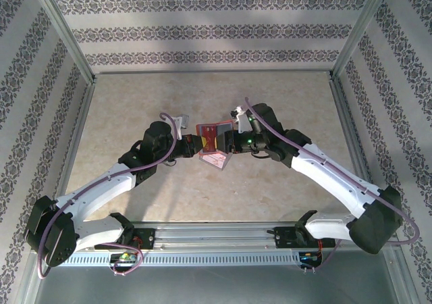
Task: Take the credit cards out of the card holder
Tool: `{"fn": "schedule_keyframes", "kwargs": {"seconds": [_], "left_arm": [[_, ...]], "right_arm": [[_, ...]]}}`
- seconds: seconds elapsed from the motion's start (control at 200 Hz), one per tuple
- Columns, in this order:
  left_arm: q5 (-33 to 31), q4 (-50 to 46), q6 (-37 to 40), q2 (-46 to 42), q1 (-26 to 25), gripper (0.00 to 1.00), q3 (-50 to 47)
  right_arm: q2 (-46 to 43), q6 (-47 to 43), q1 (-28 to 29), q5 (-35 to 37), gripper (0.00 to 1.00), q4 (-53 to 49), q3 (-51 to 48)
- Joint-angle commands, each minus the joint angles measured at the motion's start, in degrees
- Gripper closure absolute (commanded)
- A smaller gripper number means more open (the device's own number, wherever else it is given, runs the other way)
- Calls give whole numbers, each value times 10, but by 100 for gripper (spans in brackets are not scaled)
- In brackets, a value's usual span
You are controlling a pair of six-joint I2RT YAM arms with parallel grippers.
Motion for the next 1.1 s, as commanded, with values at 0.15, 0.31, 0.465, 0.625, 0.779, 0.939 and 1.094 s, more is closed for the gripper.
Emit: {"fn": "schedule_keyframes", "kwargs": {"seconds": [0.15,0.31,0.465,0.625,0.779,0.939,1.094], "left_arm": [[9,21,6,-8,-2,100,12],[14,33,3,-5,-2,100,12],[12,35,1,-5,-2,100,9],[-9,0,7,-2,-2,100,17],[-5,12,3,5,-2,100,16],[-1,21,-2,6,-2,100,13],[0,21,-3,4,-2,100,13]], "right_arm": [[-34,-23,-46,73,57,-53,1],[-39,-9,-60,18,57,-22,-17],[-41,-10,-61,7,57,-14,-23],[-66,-12,-49,22,55,-16,-22],[-48,-4,-9,20,55,-10,-10],[-7,3,21,42,54,6,-4],[13,-1,26,80,54,-14,6]]}}
